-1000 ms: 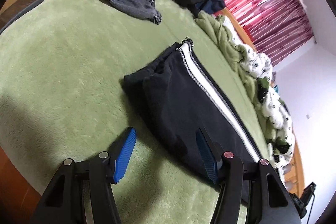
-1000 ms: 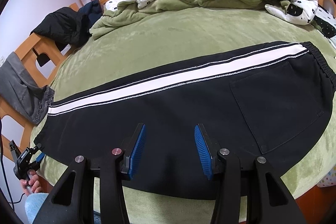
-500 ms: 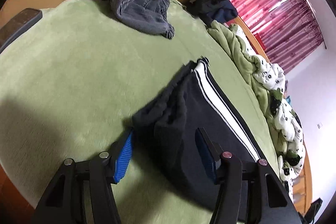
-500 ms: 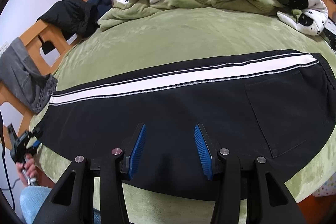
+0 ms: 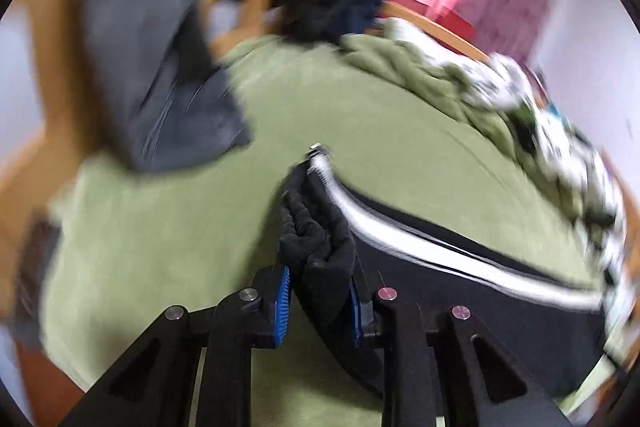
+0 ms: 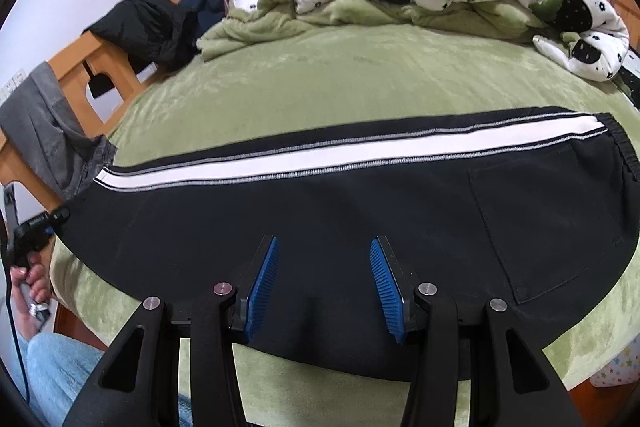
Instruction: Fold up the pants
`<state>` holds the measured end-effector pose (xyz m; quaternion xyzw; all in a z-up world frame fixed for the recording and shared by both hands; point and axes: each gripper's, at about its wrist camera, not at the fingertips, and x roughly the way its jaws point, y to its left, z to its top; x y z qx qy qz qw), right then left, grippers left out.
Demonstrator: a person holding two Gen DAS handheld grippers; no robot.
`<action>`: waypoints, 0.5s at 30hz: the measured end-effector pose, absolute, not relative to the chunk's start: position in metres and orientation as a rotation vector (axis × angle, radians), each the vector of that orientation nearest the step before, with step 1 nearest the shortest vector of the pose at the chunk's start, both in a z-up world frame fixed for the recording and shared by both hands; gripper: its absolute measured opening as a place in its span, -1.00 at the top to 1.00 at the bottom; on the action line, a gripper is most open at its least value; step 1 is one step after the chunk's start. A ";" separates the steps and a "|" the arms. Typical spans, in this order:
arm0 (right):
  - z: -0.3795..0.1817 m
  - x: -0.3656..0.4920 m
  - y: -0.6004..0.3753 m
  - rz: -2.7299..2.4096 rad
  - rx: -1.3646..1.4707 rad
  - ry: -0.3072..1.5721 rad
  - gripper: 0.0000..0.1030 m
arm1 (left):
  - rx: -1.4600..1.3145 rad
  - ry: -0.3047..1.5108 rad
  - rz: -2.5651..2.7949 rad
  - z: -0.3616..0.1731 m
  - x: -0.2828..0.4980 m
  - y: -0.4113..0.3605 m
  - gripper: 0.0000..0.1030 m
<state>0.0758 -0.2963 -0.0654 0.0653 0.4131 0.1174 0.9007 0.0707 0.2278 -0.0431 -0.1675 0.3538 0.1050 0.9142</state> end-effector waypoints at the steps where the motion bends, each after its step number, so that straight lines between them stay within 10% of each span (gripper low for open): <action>1: -0.064 0.075 -0.297 0.223 0.131 0.844 0.08 | -0.295 0.720 0.206 -0.030 0.073 0.214 0.57; 8: -0.064 0.070 -0.319 0.089 0.066 0.806 0.08 | -0.121 0.643 -0.006 0.013 0.091 0.066 0.59; 15: -0.072 0.058 -0.364 -0.025 0.142 0.819 0.08 | -0.153 0.838 -0.286 -0.080 0.103 -0.089 0.60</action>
